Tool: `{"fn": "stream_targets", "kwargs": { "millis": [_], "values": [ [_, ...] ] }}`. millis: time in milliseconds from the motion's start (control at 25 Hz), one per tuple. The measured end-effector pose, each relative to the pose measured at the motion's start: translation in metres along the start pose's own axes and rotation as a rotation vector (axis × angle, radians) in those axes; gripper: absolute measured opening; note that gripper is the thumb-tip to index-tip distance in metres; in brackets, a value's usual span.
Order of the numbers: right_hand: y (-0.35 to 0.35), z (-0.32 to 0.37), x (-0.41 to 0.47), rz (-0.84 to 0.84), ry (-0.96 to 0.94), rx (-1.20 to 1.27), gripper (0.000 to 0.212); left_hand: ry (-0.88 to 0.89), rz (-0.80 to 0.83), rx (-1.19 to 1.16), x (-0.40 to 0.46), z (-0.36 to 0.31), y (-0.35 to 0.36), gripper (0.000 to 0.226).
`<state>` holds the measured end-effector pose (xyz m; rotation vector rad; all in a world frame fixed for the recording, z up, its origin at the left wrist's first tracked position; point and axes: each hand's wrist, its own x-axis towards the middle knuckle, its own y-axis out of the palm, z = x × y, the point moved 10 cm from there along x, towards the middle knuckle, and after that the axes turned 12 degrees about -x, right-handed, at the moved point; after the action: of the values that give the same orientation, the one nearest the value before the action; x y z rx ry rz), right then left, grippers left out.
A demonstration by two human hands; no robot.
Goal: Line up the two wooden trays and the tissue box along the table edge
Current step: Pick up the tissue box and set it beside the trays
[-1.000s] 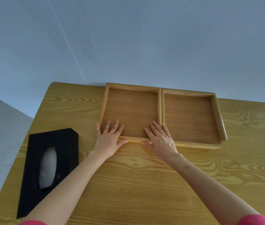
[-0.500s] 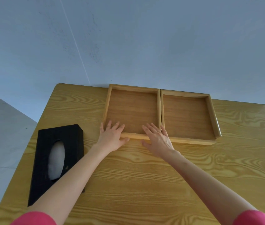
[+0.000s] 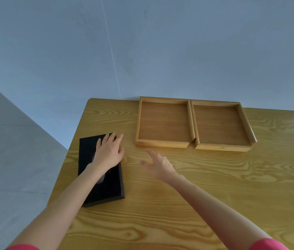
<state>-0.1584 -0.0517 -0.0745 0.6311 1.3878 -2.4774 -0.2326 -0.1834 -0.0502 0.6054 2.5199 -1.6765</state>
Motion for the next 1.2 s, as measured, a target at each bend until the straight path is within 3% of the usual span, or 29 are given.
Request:
{"fn": "stream_targets", "kwargs": {
  "millis": [240,520,800,1200],
  "values": [
    [0.052,0.053,-0.001,0.111,0.043,0.102,0.066,-0.042,0.028,0.049,-0.002,0.056,-0.012,0.061],
    [0.064,0.083,0.012,0.016,0.108,0.026,0.059,0.024,-0.029,0.023,0.009,0.071,-0.019,0.059],
    [0.053,0.08,0.008,-0.024,0.135,-0.015,0.042,0.035,-0.101,0.018,0.003,0.075,-0.025,0.052],
    [-0.01,0.037,-0.002,-0.158,-0.043,-0.357,0.057,-0.148,-0.129,-0.182,-0.039,0.054,0.001,0.059]
  ]
}}
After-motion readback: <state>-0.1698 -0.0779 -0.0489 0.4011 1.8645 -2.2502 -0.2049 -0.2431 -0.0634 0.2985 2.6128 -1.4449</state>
